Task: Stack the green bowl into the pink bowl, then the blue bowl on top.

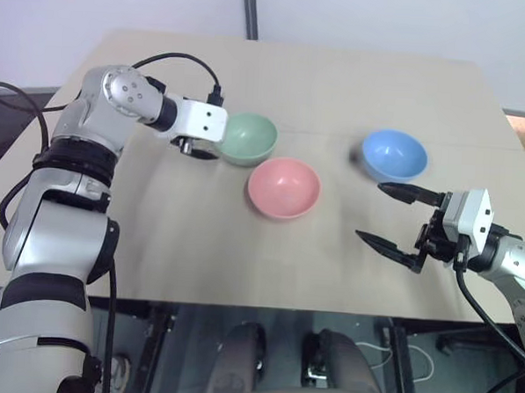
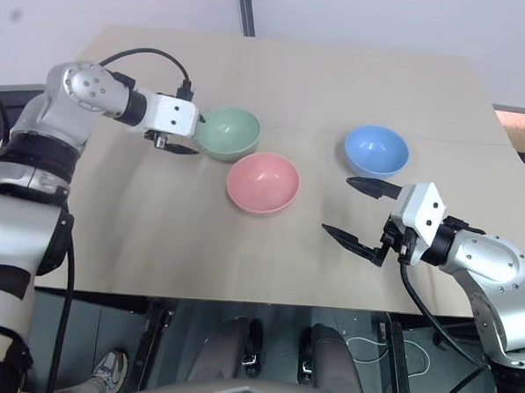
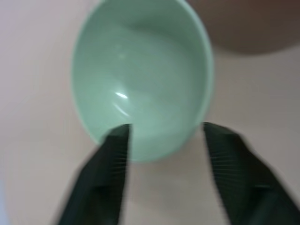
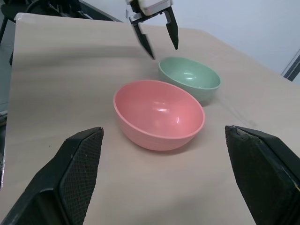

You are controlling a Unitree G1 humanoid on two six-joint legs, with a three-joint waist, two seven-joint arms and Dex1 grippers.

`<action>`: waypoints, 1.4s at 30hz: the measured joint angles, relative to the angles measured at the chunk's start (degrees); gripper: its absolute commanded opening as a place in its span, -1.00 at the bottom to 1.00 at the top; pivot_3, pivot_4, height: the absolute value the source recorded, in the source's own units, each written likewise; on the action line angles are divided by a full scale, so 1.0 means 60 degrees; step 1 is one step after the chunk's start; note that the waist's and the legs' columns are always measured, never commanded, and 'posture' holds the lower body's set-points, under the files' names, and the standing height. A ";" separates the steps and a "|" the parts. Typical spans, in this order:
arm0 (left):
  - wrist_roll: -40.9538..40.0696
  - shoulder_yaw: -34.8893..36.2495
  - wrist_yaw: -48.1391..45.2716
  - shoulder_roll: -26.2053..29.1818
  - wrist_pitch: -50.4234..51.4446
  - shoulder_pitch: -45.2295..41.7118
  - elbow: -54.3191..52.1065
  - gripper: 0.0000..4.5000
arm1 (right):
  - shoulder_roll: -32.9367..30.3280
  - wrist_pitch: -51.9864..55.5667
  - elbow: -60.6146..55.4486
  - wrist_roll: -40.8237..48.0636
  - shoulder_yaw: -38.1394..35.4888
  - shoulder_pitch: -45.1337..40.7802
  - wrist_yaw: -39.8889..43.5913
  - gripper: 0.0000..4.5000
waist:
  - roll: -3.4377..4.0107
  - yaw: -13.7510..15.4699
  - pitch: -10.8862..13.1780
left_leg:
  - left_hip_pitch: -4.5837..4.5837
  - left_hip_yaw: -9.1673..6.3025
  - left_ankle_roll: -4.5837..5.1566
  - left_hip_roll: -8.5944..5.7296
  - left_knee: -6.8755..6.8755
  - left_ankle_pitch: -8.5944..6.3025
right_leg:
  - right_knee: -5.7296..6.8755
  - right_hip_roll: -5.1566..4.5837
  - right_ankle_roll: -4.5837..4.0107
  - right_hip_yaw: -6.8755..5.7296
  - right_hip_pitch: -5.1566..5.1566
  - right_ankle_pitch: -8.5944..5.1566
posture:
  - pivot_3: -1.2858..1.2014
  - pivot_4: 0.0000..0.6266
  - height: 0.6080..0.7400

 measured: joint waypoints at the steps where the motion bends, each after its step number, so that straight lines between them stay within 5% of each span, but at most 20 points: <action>1: 0.0000 0.0002 0.0052 -0.0030 0.0057 0.0042 -0.0090 0.93 | 0.0000 0.0000 0.0031 0.0000 0.0000 0.0000 0.0019 1.00 | 0.0000 0.0005 0.0000 | 0.0000 -0.0001 0.0000 0.0000 0.0001 0.0000 | 0.0000 0.0000 0.0000 -0.0001 0.0001 0.0000 | 0.03 -0.52 1.00; 11: 0.1011 -0.0646 0.1304 -0.0865 -0.0025 0.0473 -0.0239 0.83 | 0.0000 -0.0009 0.0091 -0.0007 -0.0006 0.0119 0.0087 1.00 | -0.0001 -0.0003 0.0000 | 0.0000 -0.0001 0.0000 -0.0001 0.0005 0.0000 | 0.0002 0.0000 0.0000 0.0001 0.0004 0.0000 | 0.03 -0.52 1.00; 14: 0.1430 -0.0868 0.1834 -0.1098 -0.0213 0.0463 0.0051 0.36 | -0.0003 -0.0011 0.0092 -0.0032 -0.0015 0.0260 0.0077 1.00 | -0.0001 -0.0004 0.0000 | 0.0000 -0.0001 0.0000 -0.0001 0.0004 0.0000 | 0.0003 0.0001 -0.0001 0.0000 0.0003 0.0001 | 0.03 -0.52 1.00; 20: 0.1934 -0.1189 0.2497 -0.1469 -0.0430 0.0214 0.0743 -0.99 | -0.0022 -0.0026 0.0086 -0.0039 -0.0164 0.0487 0.0058 1.00 | -0.0001 -0.0005 0.0000 | 0.0000 0.0000 0.0000 -0.0001 0.0005 0.0000 | 0.0003 0.0001 0.0000 0.0000 0.0003 0.0001 | 0.03 -0.52 1.00; 30: 0.0009 -0.0362 0.0876 -0.1482 -0.0669 0.0179 -0.0427 -0.99 | -0.0069 -0.0081 0.0086 -0.0067 -0.0426 0.0719 -0.0035 1.00 | -0.0001 -0.0010 0.0000 | 0.0001 0.0000 -0.0001 0.0000 0.0006 0.0000 | 0.0002 0.0000 -0.0018 0.0001 0.0003 0.0010 | 0.03 -0.52 1.00; 36: -0.2914 0.0203 -0.1636 -0.0709 0.0619 0.1644 -0.4643 -0.99 | -0.0147 -0.0190 0.0095 -0.0089 -0.0864 0.1100 -0.0092 1.00 | 0.0003 -0.0058 0.0000 | 0.0027 0.0002 -0.0003 0.0005 0.0004 0.0002 | 0.0006 -0.0001 -0.0023 0.0007 0.0026 0.0013 | 0.03 -0.52 1.00; 42: -0.3485 0.0237 -0.2141 -0.0163 0.1591 0.2431 -0.6575 0.08 | -0.0136 -0.0335 0.0126 -0.0231 -0.0948 0.1138 -0.0126 1.00 | 0.0008 -0.0020 -0.0004 | 0.0063 -0.0002 -0.0001 0.0003 0.0012 0.0002 | 0.0017 0.0007 0.0016 0.0007 0.0059 -0.0007 | 0.03 -0.52 1.00</action>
